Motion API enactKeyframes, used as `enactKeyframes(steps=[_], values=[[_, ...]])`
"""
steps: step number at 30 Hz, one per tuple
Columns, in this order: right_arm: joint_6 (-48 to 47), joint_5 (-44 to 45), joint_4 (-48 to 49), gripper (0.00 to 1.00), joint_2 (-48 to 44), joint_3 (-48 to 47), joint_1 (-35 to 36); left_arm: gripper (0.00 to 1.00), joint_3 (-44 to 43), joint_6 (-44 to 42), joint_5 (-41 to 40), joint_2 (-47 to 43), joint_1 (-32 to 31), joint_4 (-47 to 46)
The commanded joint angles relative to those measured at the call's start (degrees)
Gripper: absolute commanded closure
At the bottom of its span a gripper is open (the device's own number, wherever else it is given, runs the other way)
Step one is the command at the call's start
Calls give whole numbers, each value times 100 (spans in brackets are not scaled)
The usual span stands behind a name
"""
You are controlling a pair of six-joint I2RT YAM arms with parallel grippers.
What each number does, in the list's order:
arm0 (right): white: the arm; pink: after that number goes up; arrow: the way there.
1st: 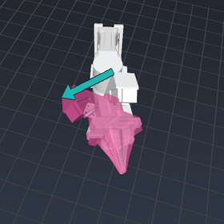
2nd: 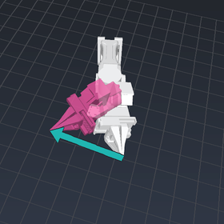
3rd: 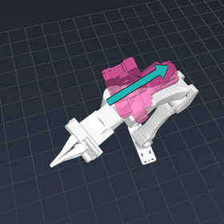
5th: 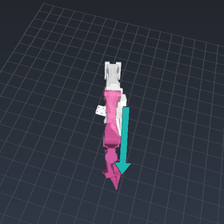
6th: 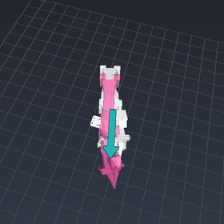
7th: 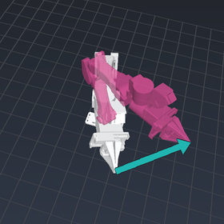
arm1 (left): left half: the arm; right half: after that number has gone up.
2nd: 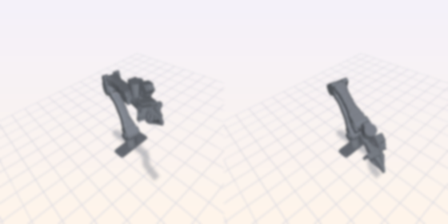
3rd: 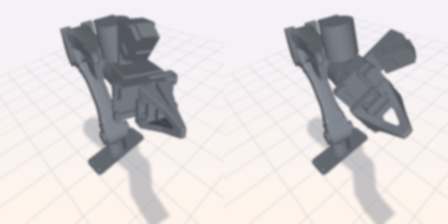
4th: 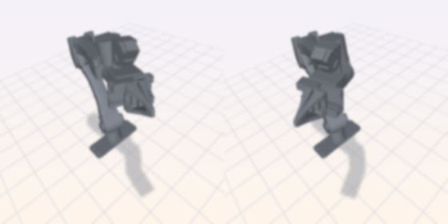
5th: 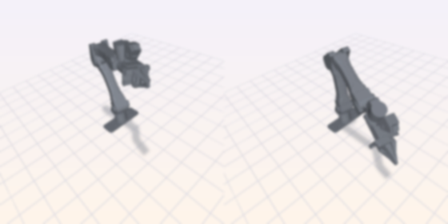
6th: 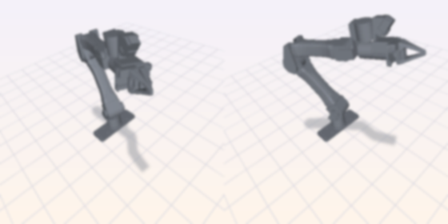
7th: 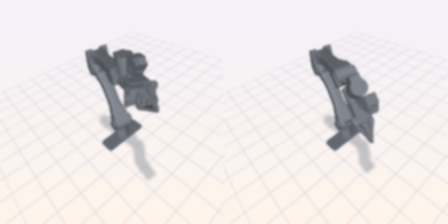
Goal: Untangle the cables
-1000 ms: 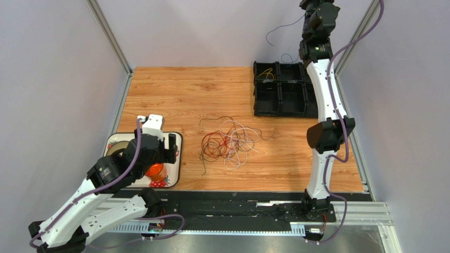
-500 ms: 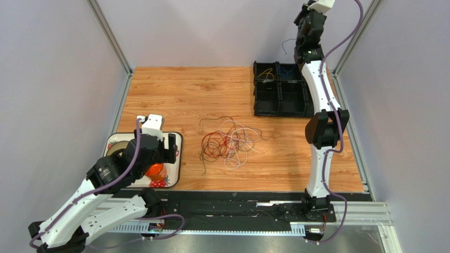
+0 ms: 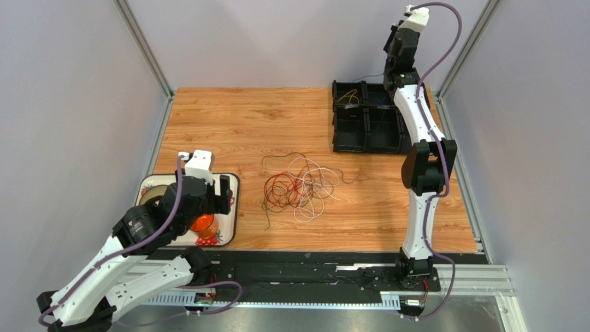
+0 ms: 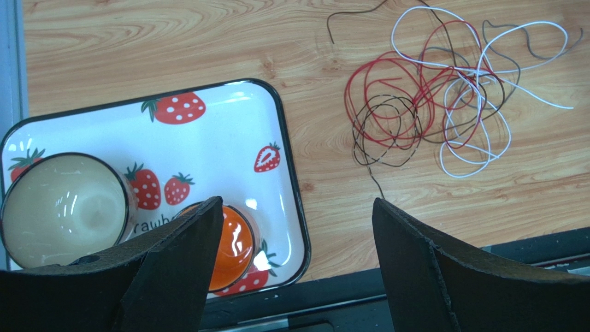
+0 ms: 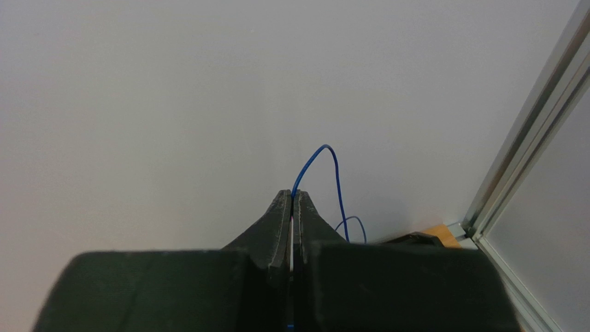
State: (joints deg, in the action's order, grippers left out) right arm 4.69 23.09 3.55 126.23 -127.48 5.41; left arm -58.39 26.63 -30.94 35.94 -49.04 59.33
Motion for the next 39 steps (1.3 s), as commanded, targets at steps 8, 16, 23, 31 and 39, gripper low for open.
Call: enactKeyframes(steps=[8, 16, 23, 31, 39], values=[[251, 838, -494, 100, -28, -356, -57, 13, 38, -62, 0, -70, 26, -150], [744, 433, -504, 100, -327, -576, -102, 13, 30, -53, -9, -79, 26, -150], [876, 389, -478, 100, -486, -682, -181, 13, 38, -70, 18, -70, 26, -150], [876, 459, -434, 100, -574, -304, -242, 13, 38, -62, 18, -70, 26, -159], [902, 249, -487, 100, -442, 74, -251, 13, 38, -70, 9, -79, 26, -159]])
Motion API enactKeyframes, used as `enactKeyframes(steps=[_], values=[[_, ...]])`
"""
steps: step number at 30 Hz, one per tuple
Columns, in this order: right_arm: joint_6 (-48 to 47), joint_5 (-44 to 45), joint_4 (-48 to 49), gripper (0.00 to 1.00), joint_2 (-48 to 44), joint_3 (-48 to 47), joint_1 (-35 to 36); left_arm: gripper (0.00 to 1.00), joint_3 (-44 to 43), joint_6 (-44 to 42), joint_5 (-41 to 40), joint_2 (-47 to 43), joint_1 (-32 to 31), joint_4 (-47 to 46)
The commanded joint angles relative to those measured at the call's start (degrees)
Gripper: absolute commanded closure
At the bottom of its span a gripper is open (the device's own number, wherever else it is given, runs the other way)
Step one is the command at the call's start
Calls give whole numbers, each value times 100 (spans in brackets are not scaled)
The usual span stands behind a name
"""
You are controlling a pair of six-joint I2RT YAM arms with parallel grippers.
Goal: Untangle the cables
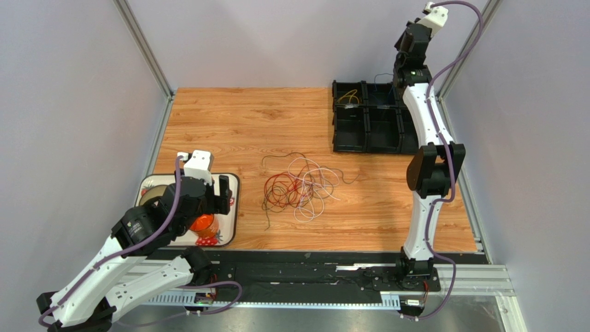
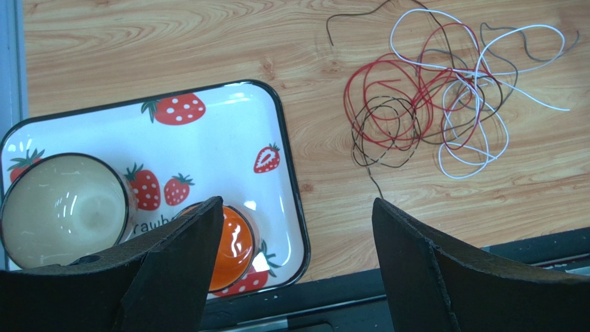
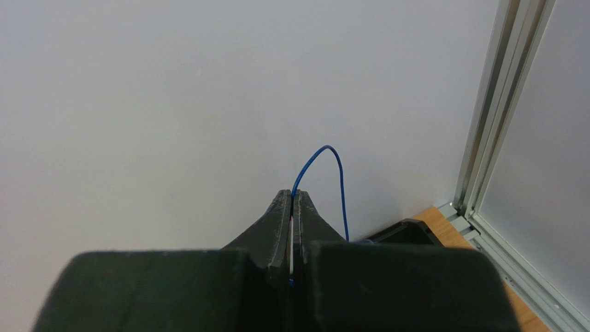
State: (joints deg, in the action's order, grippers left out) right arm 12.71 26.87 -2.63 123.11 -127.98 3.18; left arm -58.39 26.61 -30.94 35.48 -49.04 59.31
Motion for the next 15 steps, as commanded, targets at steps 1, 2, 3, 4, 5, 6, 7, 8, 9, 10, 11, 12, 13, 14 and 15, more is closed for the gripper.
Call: enactKeyframes(steps=[1, 2, 3, 4, 5, 6, 7, 8, 9, 10, 11, 12, 13, 14, 15], values=[[118, -182, 88, 100, -77, 125, -28, 13, 38, -68, 9, -33, 26, -156], [170, -269, 61, 100, -42, 116, -19, 13, 30, -68, 18, -24, 26, -156], [214, -314, -17, 100, -15, 98, -28, 13, 30, -68, 9, -33, 26, -156], [240, -358, -35, 100, 20, 81, -19, 13, 38, -68, 18, -24, 26, -148], [284, -437, -53, 100, 72, 72, 7, 13, 30, -68, 18, -15, 26, -156], [276, -463, -79, 100, 99, 63, 16, 13, 30, -68, 26, -7, 26, -156], [258, -464, -97, 100, 134, 63, 25, 13, 30, -68, 18, -6, 26, -156], [250, -455, -88, 100, 178, 54, 60, 13, 38, -60, 18, 2, 26, -156], [267, -472, -114, 100, 213, 54, 60, 13, 30, -68, 26, -6, 26, -156], [293, -490, -141, 100, 231, 63, 60, 13, 38, -68, 18, -6, 26, -156], [320, -577, -158, 100, 275, 80, 60, 13, 38, -68, 18, -15, 26, -156], [355, -630, -185, 100, 301, 89, 60, 13, 30, -68, 18, -15, 26, -156], [372, -665, -194, 100, 319, 98, 60, 13, 38, -60, 18, -33, 26, -156], [373, -762, -220, 100, 345, 107, 60, 13, 30, -60, 18, -50, 26, -156], [390, -815, -237, 100, 406, 107, 69, 13, 38, -68, 18, -42, 26, -165]])
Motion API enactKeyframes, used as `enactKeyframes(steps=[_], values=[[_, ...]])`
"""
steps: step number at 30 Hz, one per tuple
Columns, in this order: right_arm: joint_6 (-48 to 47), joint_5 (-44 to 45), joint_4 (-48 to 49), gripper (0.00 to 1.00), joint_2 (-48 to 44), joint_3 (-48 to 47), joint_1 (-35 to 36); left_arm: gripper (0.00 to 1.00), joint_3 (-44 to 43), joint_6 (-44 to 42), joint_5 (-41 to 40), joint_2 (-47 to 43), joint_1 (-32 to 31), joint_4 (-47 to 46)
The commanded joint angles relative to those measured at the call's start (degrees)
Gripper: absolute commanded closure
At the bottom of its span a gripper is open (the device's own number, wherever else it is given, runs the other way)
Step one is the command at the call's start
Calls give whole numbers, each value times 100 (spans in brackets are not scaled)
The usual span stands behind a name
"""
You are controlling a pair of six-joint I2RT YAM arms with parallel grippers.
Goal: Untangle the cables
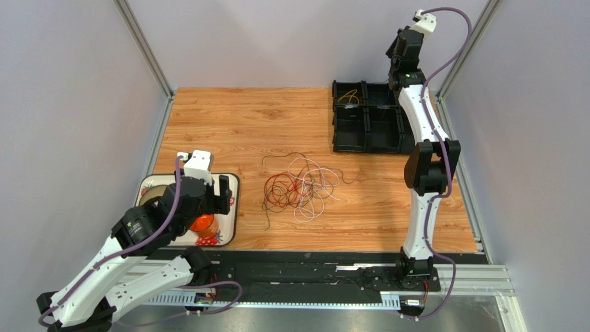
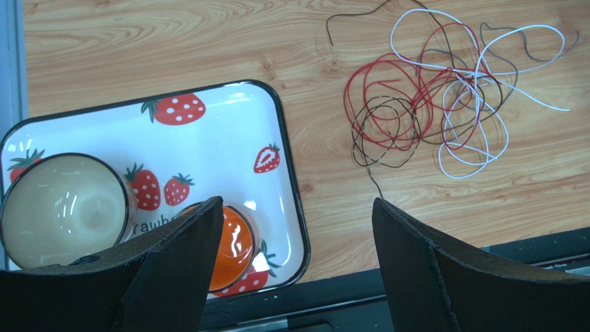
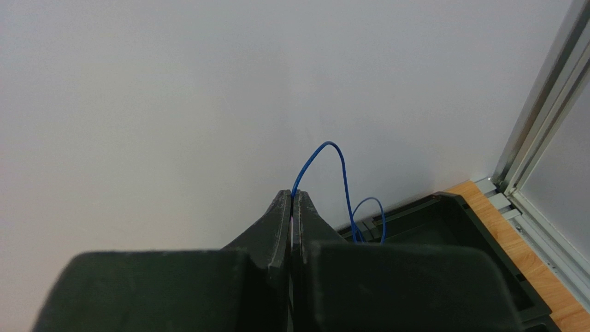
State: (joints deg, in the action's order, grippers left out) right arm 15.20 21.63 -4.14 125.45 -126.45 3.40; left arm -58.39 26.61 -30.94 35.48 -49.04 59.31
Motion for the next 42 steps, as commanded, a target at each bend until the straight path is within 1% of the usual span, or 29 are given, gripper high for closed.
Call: enactKeyframes(steps=[1, 5, 15, 21, 24, 28, 32, 36, 42], values=[[150, -360, -87, 100, 199, -46, 38, 13, 47, -68, 18, -50, 26, -165], [202, -782, -157, 100, 340, -90, 47, 13, 47, -68, 26, -50, 26, -165], [396, -1301, -377, 100, 454, 42, 12, 13, 38, -77, 26, -42, 26, -165], [27, -1661, -465, 100, 796, -239, -59, 13, 38, -77, 18, -51, 26, -174], [-175, -1662, -517, 100, 1051, -502, -59, 13, 38, -77, 18, -50, 26, -165], [-333, -1372, -395, 100, 1219, -547, -76, 13, 47, -77, 18, -24, 26, -165], [-246, -1468, -350, 100, 1359, -600, -103, 13, 38, -86, 35, -6, 26, -183], [17, -1925, -324, 100, 1395, -407, -94, 13, 38, -86, 44, 29, 34, -165], [80, -1540, -350, 100, 1289, -29, -102, 13, 30, -77, 35, 20, 34, -165]])
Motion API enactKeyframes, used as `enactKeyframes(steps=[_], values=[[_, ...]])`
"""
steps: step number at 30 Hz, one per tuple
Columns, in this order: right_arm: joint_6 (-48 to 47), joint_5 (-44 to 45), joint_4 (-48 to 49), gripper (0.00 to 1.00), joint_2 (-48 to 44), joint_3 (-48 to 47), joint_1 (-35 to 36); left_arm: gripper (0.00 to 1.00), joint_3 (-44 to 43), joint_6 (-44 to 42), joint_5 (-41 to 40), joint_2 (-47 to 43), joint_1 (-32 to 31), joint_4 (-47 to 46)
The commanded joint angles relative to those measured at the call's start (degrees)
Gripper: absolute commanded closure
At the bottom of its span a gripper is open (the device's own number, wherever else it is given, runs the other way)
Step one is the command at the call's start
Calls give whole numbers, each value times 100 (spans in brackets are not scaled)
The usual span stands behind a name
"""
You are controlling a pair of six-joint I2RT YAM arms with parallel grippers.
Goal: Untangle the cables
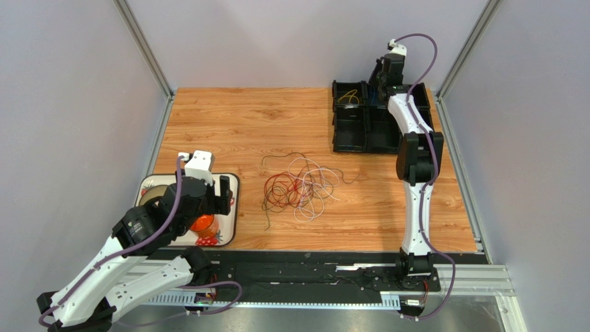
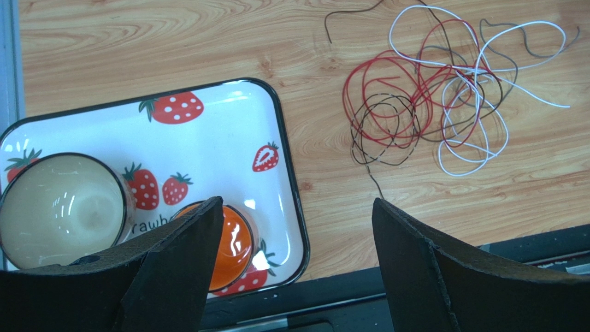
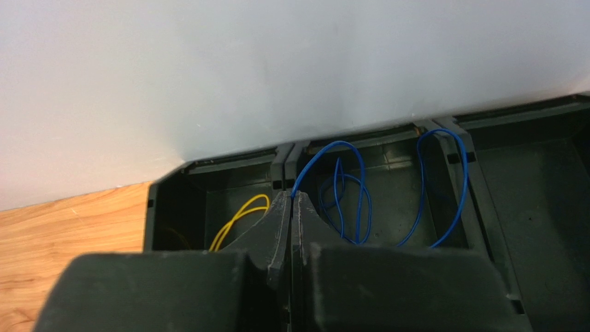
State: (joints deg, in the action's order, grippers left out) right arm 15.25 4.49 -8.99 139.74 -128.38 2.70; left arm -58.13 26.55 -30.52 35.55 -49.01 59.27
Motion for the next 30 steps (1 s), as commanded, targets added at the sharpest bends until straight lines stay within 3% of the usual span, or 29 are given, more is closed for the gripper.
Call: enactKeyframes(steps=[1, 10, 13, 17, 20, 30], values=[[58, 210, 74, 100, -166, 181, -41, 13, 3, -79, -6, 5, 32, -161], [75, 263, -444, 97, -254, 129, -33, 13, 21, -79, 11, -39, 32, -170], [58, 210, -612, 87, -272, -126, -24, 13, 12, -79, 20, -66, 32, -170], [-13, 306, -779, 60, -325, -398, -33, 13, 12, -88, 38, -83, 32, -170], [-30, 307, -858, 51, -456, -495, -24, 13, 21, -79, 38, -136, 32, -170], [154, 175, -1227, 52, -1572, 13, 125, 13, 21, -106, 99, -180, 32, -196]])
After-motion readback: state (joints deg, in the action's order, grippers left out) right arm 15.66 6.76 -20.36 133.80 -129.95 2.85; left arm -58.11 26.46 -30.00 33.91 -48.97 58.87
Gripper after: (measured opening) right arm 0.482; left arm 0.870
